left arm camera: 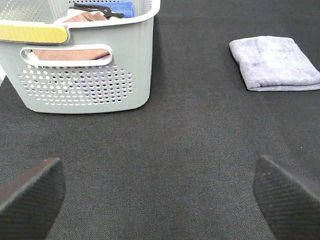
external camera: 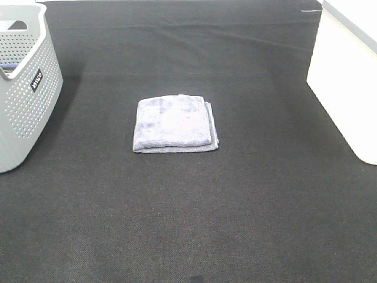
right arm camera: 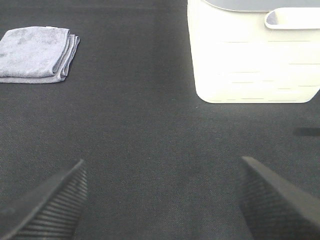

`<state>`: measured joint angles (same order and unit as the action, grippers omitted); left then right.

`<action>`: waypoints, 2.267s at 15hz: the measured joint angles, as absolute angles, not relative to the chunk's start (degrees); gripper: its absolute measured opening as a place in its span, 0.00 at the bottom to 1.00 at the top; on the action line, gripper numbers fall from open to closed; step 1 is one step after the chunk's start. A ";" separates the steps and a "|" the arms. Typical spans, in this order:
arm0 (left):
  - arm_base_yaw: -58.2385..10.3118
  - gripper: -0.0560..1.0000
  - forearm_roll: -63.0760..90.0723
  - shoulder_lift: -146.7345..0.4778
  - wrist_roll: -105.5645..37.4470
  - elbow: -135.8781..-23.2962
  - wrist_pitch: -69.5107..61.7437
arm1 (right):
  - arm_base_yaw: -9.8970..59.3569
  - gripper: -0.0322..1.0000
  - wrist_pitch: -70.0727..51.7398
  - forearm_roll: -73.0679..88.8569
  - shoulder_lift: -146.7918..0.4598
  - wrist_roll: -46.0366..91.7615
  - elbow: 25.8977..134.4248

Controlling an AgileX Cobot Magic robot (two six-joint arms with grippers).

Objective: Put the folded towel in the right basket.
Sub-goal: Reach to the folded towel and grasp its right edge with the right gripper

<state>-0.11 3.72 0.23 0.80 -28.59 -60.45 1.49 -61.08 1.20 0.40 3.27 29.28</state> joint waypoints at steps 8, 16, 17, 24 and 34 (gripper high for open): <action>-0.11 0.97 3.72 0.23 0.80 -28.59 -60.45 | 1.49 0.78 -61.08 1.20 0.40 3.27 29.28; -0.11 0.97 3.72 0.23 0.80 -28.59 -60.45 | 1.49 0.78 -61.08 1.20 0.40 3.27 29.28; -0.11 0.97 3.72 0.23 0.80 -28.59 -60.45 | 1.49 0.78 -61.08 1.20 0.40 3.27 29.28; -0.11 0.97 3.72 0.23 0.80 -28.59 -60.45 | 1.49 0.78 -61.08 1.20 0.40 3.27 29.28; -0.11 0.97 3.72 0.23 0.80 -28.59 -60.45 | 1.49 0.78 -61.08 1.20 0.40 3.27 29.28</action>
